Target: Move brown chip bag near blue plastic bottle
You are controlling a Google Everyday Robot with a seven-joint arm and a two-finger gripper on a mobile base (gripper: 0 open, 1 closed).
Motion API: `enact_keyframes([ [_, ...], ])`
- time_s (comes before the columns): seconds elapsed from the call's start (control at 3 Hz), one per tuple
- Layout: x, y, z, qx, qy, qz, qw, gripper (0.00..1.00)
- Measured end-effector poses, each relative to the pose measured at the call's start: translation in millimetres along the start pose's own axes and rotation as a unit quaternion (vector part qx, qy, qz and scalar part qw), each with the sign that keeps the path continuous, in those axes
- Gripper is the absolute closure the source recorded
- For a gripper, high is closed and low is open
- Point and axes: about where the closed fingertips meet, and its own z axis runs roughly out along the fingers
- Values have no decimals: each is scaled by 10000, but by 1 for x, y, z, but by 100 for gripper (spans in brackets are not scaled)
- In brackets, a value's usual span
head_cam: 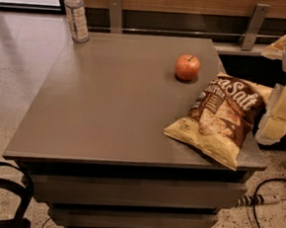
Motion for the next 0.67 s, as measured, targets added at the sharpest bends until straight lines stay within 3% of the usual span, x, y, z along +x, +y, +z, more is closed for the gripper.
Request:
enact_keyframes([
  [0.67,1,-6,5,20,-22,-71,10000,0],
])
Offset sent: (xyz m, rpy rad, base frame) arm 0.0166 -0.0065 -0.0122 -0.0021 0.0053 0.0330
